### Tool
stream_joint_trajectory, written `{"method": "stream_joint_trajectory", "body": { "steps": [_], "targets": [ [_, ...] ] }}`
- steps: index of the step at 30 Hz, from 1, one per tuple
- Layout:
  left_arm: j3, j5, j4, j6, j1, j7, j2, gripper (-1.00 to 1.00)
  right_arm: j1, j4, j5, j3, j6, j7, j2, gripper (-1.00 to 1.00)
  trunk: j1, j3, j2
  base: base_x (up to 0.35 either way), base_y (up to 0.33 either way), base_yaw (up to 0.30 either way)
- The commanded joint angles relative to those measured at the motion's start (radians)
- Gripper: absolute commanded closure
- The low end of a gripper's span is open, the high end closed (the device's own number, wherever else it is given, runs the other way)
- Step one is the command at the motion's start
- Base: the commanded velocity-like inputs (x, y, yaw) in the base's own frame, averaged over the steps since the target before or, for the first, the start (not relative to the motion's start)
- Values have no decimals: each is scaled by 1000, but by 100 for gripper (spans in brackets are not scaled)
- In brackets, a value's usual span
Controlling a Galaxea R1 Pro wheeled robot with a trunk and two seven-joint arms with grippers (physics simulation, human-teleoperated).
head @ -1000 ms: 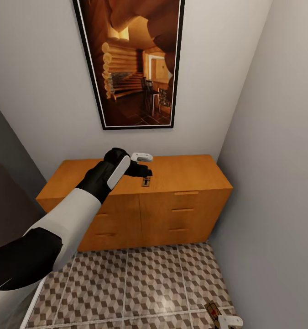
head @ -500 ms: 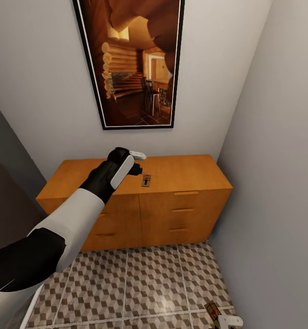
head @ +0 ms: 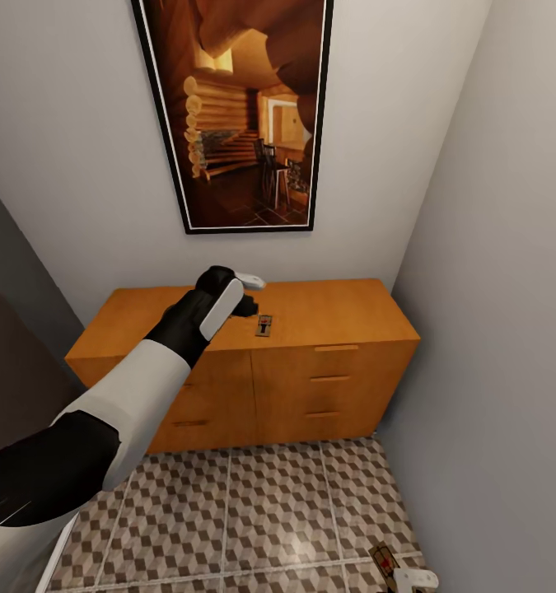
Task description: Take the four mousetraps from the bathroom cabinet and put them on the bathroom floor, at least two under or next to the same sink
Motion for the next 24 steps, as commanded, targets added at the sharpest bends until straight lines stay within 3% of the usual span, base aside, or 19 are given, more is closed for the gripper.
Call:
{"method": "stream_joint_trajectory", "body": {
  "steps": [1,5,8,14,24],
  "targets": [
    [-3,30,0,2,-1,10,1,-100,-1,1,-11,9,-4,0,0,100,1,-2,-2,0,0,0],
    [-5,173,16,1,-1,10,1,-100,-1,1,-11,9,-4,0,-1,100,1,-2,-2,0,0,0],
    [-6,230,30,1,-1,10,1,-100,-1,1,-11,9,-4,0,-1,100,1,-2,-2,0,0,0],
    [-8,256,55,-5,-1,7,1,-100,-1,1,-11,9,-4,0,-1,100,1,-2,-2,0,0,0],
    [-8,260,69,-38,-1,9,8,-100,-1,1,-11,9,-4,0,-1,100,1,-2,-2,0,0,0]
  ]
}}
